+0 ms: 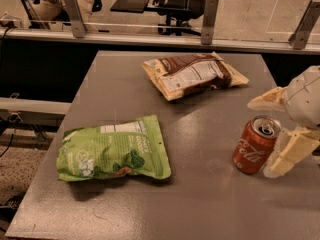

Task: Move coke can near brown chip bag

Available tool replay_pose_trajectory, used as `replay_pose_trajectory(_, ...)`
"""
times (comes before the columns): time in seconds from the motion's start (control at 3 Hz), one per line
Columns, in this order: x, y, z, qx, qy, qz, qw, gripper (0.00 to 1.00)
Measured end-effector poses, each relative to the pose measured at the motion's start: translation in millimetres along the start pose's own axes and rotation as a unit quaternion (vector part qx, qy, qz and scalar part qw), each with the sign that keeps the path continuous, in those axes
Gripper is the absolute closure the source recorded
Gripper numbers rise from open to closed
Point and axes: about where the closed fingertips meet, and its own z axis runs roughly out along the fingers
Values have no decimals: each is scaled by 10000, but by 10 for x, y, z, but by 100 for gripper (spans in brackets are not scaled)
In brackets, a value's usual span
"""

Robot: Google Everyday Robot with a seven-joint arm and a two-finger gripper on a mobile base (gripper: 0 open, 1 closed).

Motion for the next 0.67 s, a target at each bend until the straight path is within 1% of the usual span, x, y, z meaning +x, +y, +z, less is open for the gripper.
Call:
replay_pose_trajectory(0.33,-34,32,12,2,-20,-87,10000,49)
replay_pose_trajectory(0.67,-88,-46,-34,43,54,-68,10000,72)
